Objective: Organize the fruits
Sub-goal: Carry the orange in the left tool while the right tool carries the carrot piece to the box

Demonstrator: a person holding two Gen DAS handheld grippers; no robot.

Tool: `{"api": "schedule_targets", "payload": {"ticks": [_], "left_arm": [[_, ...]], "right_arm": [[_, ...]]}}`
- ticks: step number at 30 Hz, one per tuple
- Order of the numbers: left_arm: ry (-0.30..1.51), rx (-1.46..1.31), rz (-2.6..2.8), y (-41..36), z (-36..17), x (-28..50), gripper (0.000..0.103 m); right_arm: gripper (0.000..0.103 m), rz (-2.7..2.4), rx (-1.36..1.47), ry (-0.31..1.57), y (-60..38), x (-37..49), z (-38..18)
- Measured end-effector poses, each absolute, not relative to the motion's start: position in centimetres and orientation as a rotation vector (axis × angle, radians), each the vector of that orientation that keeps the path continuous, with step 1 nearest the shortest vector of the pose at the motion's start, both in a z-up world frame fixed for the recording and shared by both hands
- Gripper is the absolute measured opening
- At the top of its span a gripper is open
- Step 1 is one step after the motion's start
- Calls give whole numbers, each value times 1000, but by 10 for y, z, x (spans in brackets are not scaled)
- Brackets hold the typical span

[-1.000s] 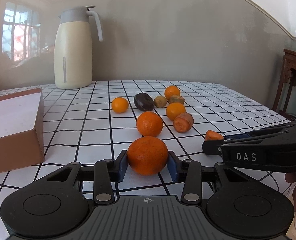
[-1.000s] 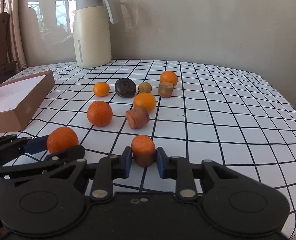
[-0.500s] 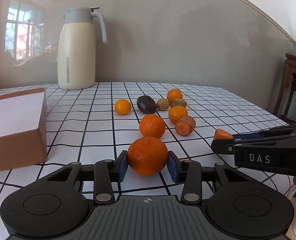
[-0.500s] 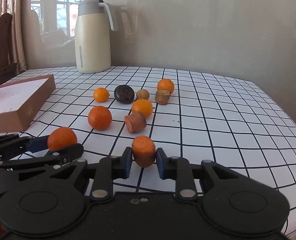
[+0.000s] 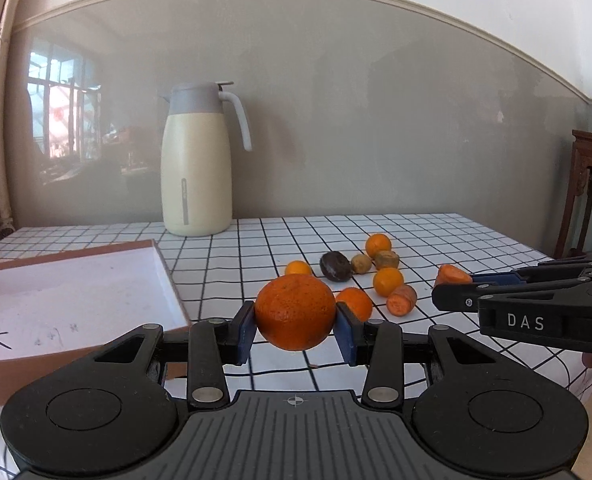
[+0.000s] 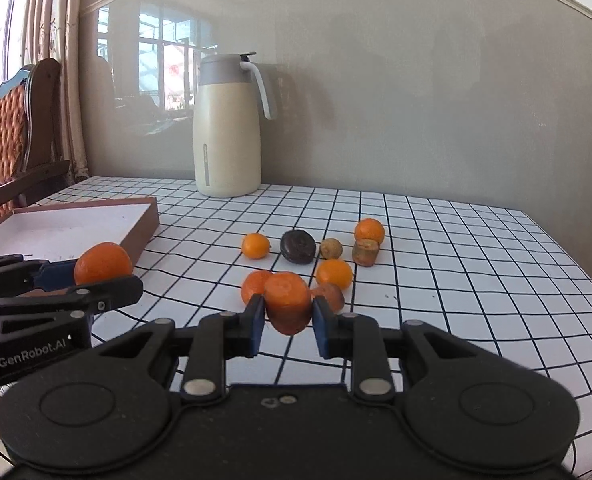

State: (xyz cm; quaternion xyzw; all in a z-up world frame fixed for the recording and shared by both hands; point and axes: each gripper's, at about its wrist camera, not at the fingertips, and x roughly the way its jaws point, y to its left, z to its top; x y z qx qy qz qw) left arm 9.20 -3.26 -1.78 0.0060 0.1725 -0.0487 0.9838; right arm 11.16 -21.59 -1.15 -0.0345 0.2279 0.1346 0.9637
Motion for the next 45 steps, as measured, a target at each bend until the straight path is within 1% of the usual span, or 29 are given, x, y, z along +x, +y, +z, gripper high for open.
{"api": "schedule_targets", "payload": {"ticks": [13, 26, 35, 45], "left_arm": [[303, -18, 95, 61, 8, 57, 42], [265, -40, 278, 137, 15, 35, 42], [250, -56, 380, 182, 16, 41, 42], [264, -77, 423, 219, 17, 65, 42]], "right_arm": [[17, 443, -82, 370, -148, 100, 12], [17, 582, -106, 299, -76, 100, 30], [17, 604, -100, 299, -43, 124, 33], [17, 592, -107, 323, -21, 156, 27]]}}
